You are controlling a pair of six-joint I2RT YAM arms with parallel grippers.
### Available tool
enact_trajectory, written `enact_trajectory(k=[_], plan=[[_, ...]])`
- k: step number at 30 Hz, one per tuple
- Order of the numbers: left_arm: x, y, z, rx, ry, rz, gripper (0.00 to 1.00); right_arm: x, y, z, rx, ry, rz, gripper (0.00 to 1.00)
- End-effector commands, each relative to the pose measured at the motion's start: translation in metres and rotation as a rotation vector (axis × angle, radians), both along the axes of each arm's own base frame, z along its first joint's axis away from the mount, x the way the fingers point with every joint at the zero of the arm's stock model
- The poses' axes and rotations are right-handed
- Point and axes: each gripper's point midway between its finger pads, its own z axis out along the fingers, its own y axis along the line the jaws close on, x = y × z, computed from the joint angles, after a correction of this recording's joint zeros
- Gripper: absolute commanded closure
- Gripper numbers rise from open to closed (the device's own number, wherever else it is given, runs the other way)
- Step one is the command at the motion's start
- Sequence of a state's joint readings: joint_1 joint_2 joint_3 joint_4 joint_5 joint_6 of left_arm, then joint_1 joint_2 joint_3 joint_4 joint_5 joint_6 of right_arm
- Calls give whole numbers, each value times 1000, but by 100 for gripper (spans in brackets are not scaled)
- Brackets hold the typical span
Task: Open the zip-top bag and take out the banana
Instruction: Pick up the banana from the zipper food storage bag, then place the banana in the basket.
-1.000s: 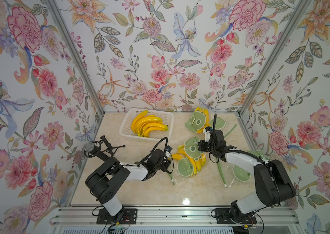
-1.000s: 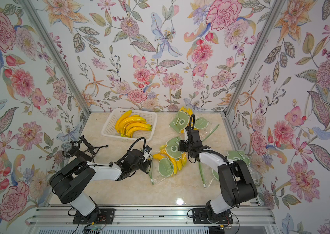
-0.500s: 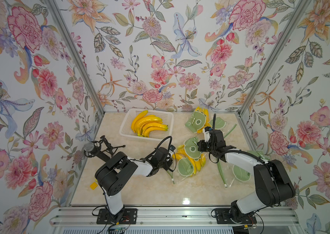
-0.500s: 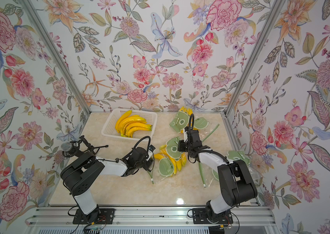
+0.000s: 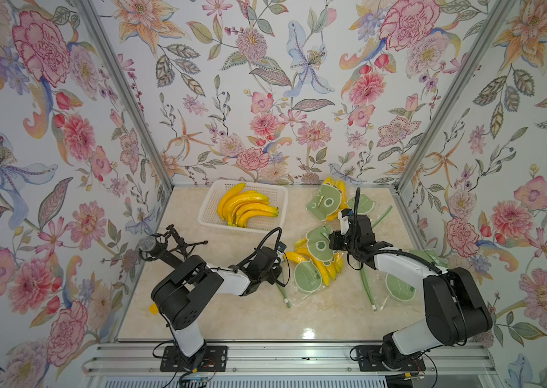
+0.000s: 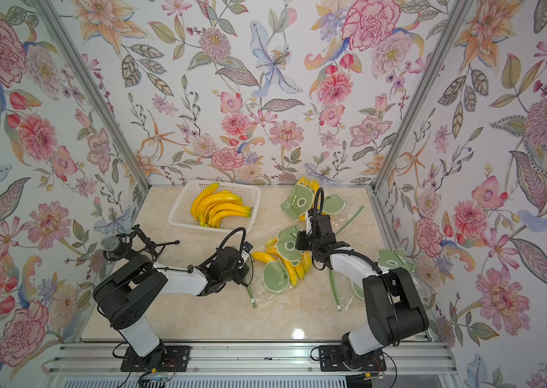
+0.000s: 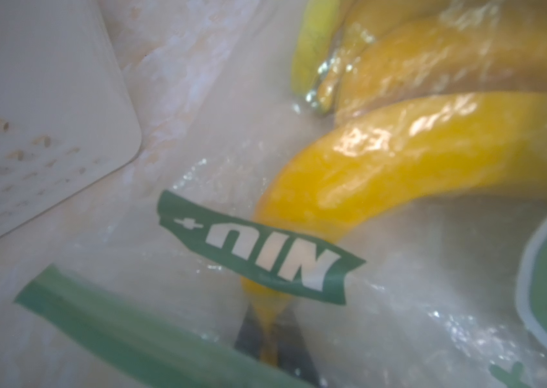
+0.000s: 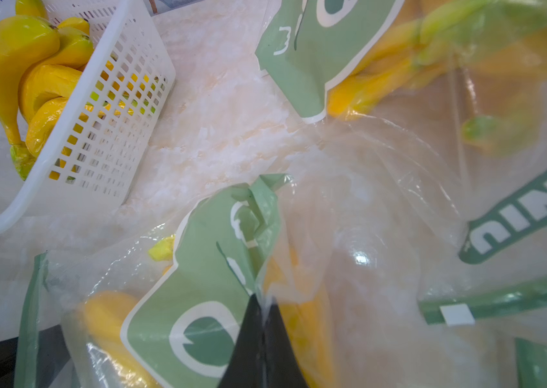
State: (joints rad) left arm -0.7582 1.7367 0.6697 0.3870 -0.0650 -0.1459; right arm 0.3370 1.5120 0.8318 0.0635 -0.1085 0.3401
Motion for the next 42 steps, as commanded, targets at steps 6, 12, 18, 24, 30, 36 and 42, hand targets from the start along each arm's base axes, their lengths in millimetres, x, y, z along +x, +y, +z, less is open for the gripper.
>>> enact_trajectory(k=[6,12,18,24,30,36,42], plan=[[-14,-2,9,33,22,50,98,-1,-9,7,-2,-11,-52,100],[-31,9,9,47,87,88,98,1,-24,8,-12,-21,-90,100],[-54,28,-1,90,151,158,99,5,-38,8,-9,-19,-114,100],[-62,51,13,95,171,262,98,3,-55,7,-17,-21,-144,100],[-55,81,38,92,162,386,97,-2,-65,3,-11,-12,-160,100],[-43,118,76,53,161,533,97,-8,-69,0,-17,-7,-166,100],[-38,174,115,33,107,699,97,-10,-74,-1,-10,-6,-174,100]])
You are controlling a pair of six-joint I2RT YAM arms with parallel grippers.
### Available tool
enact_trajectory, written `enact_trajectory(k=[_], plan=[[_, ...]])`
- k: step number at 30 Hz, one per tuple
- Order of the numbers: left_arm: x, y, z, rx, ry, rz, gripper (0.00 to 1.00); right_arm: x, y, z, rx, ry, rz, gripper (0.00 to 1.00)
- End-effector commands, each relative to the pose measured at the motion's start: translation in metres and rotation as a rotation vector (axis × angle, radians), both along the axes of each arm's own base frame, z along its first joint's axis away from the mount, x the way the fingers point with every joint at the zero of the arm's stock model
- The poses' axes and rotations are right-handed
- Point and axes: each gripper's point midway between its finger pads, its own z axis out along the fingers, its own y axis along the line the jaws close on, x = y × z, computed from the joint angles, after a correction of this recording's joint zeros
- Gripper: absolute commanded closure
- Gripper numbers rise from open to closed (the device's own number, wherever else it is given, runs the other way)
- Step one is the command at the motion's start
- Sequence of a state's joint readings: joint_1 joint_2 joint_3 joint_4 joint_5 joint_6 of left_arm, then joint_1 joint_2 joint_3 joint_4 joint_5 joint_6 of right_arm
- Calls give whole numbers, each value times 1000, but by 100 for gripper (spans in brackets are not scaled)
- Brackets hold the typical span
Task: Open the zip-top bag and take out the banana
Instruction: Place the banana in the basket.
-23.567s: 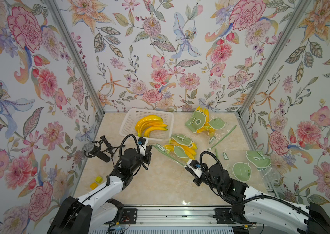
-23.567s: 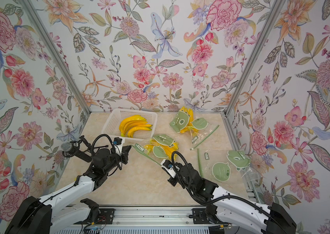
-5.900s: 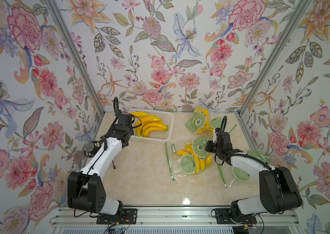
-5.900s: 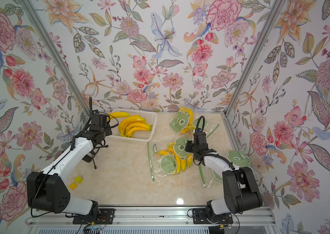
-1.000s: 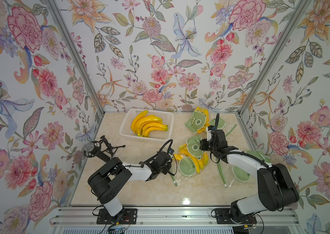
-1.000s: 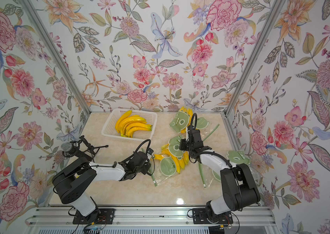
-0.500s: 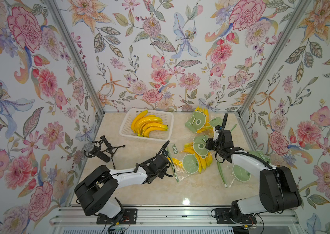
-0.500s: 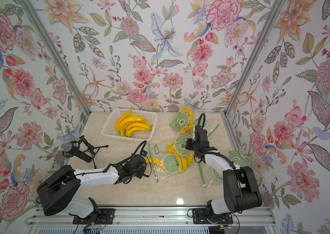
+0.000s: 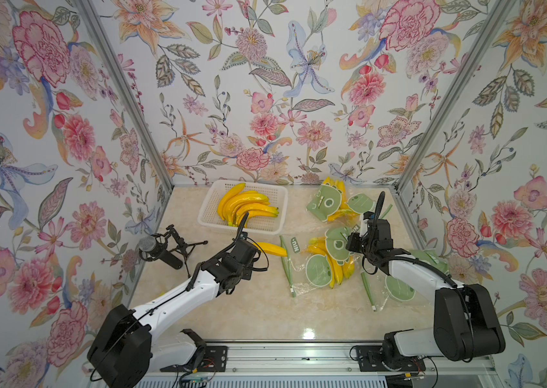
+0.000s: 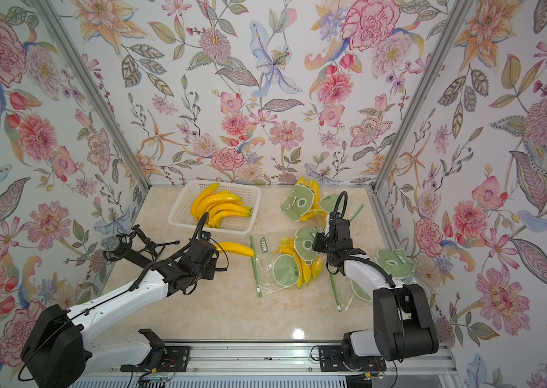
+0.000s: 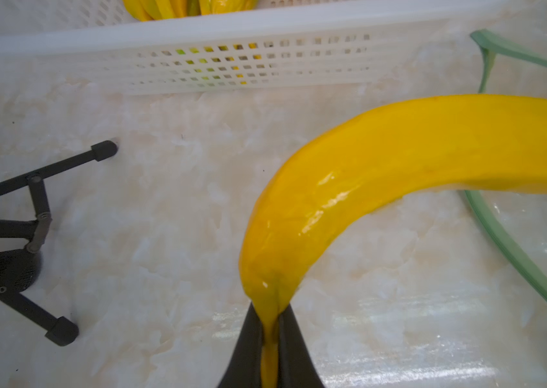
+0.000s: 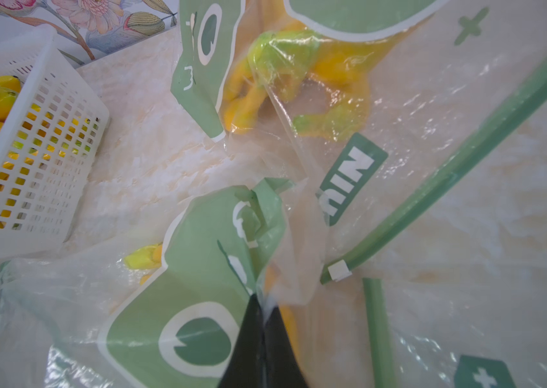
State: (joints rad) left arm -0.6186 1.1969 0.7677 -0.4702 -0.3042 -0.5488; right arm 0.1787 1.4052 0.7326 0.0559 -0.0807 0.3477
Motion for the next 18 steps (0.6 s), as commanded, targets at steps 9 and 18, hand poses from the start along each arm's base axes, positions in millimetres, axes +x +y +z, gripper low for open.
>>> enact_trajectory(k=[9,18], plan=[[45,64,98,-26,-176,201,97,-6,3,4,23,-8,23,100],[154,90,124,-85,-242,285,96,-5,12,6,45,-6,44,100]])
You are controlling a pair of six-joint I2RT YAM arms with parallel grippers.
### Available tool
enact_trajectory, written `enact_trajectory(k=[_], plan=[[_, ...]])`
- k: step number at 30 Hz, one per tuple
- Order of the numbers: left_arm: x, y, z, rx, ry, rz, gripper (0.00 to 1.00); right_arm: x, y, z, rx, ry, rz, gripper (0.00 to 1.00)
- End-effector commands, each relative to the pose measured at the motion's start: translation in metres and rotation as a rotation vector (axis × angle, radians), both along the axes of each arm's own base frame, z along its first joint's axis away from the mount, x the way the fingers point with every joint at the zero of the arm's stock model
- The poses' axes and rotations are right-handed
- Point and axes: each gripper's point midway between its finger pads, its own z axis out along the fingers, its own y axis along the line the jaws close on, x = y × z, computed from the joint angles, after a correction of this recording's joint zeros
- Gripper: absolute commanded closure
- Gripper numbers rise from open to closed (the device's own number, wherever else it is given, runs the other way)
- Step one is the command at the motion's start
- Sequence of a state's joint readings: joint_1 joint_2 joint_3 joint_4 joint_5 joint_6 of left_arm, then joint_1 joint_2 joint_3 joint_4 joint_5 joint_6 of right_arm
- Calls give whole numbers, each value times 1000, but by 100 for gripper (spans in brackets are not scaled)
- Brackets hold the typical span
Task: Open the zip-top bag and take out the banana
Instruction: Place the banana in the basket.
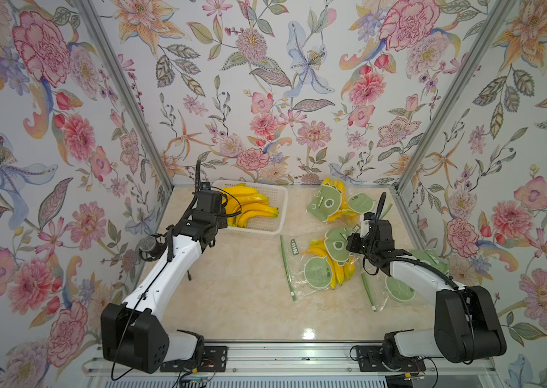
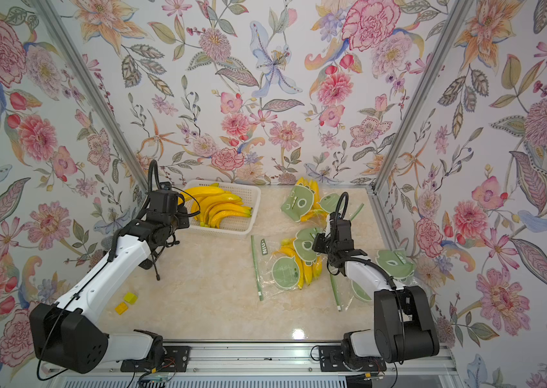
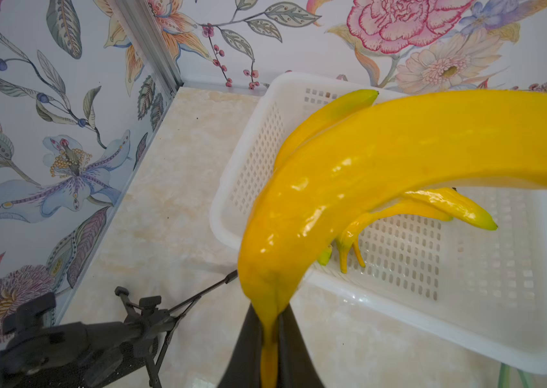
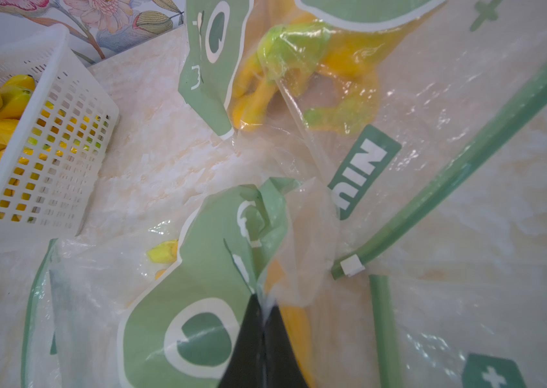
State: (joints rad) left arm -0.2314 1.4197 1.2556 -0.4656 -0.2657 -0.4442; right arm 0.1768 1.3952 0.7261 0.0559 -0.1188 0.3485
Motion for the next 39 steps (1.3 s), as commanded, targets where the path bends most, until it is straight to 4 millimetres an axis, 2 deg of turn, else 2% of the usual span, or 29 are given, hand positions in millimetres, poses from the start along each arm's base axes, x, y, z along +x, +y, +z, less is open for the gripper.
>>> enact_trajectory(k=[1,5,11,15,19,25,32,36,38,39], plan=[[36,8,1,-24,-16,5,96,-1,7,5,22,-9,20,100],[69,21,-28,-37,34,30,96,-2,10,6,22,-10,28,100],[99,34,-66,-55,68,60,96,-3,12,5,23,-9,33,100],[113,35,-90,-62,101,62,95,-6,14,4,21,-7,35,100],[119,34,-109,-69,139,65,92,-9,14,2,17,-4,38,100],[120,34,-114,-69,142,67,81,-9,14,3,15,-6,37,100],[110,35,-91,-50,114,61,65,-8,14,3,13,-8,36,100],[86,25,-64,-49,66,32,63,-8,14,2,7,-5,38,100],[66,14,-48,-83,9,-17,62,-8,14,2,7,-6,40,100],[56,7,-46,-97,-6,-43,62,-7,14,2,5,-5,41,100]])
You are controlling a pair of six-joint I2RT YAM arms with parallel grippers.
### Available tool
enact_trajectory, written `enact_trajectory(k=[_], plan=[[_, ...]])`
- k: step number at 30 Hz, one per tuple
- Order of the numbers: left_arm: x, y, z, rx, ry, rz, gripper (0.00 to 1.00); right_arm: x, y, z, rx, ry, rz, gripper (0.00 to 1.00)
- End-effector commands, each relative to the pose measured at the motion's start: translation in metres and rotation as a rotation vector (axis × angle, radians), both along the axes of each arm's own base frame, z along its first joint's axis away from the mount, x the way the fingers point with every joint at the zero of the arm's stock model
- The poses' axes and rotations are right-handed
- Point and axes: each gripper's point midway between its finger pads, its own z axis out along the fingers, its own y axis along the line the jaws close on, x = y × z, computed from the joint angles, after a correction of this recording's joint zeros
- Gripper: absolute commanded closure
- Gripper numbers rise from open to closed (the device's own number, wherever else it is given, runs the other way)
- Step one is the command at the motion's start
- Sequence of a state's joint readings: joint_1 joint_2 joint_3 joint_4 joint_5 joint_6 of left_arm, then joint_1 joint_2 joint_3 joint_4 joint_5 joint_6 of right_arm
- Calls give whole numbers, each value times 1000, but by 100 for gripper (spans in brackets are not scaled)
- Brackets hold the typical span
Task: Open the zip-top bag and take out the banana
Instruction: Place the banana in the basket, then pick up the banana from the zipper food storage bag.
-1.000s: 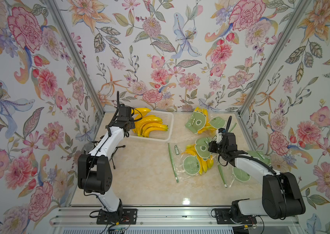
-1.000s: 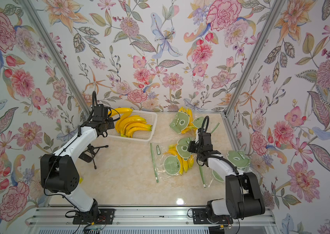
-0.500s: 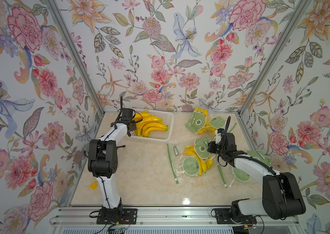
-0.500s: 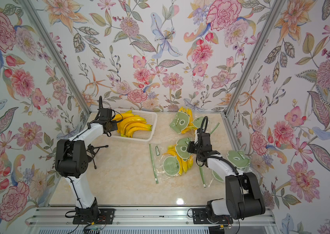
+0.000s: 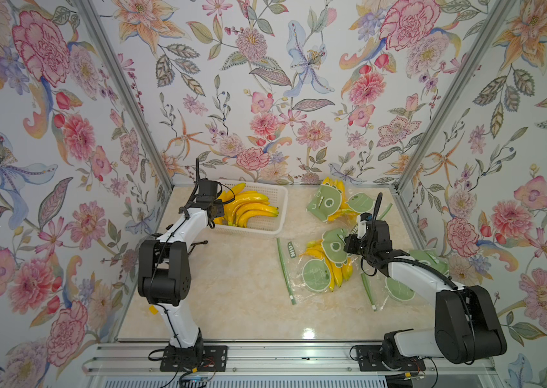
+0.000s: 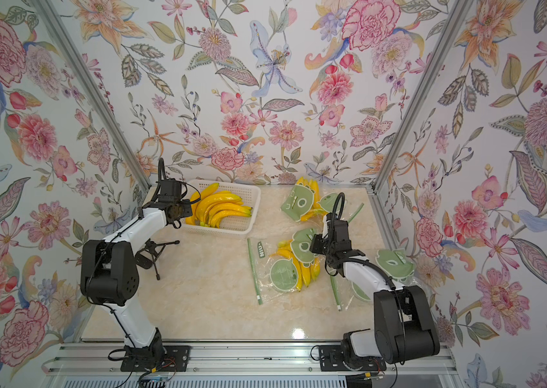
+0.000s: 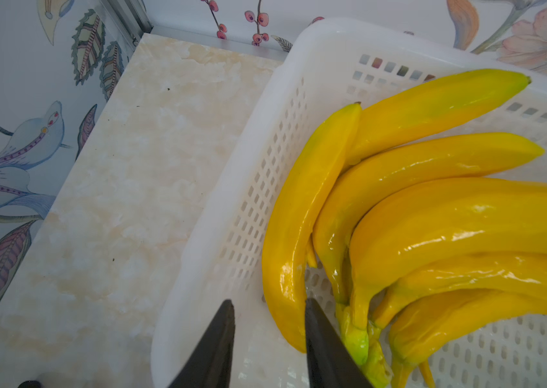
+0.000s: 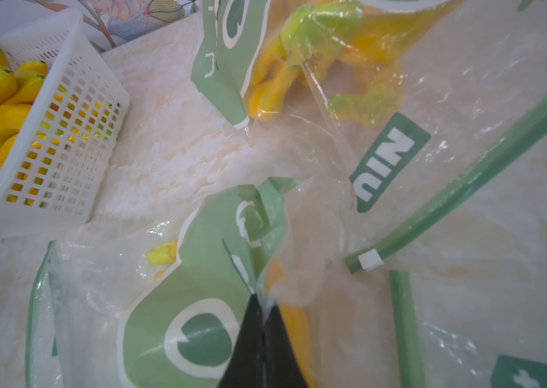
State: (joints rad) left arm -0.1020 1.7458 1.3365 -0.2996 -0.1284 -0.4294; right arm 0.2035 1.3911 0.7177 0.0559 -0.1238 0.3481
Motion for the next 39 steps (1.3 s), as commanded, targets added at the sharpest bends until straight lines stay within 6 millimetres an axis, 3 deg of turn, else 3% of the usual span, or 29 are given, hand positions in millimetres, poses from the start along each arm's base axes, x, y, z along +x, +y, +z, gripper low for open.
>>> enact_trajectory(k=[1,5,9,16,20,30,39], plan=[[-31,-26,44,-45,-137,-84,63,-2,4,4,1,-9,13,100],[-76,-74,38,-63,-178,-233,64,3,7,2,1,-3,26,100],[-116,-132,9,-58,-153,-407,65,10,15,4,-3,1,47,100],[-161,-180,-58,-36,-87,-579,67,16,23,0,-16,13,64,100],[-174,-202,-73,0,-82,-678,67,21,27,-2,-27,14,87,100],[-180,-230,-129,85,45,-760,63,23,32,-1,-20,13,98,100],[-186,-264,-119,91,-10,-851,60,19,34,-4,-20,21,105,100]])
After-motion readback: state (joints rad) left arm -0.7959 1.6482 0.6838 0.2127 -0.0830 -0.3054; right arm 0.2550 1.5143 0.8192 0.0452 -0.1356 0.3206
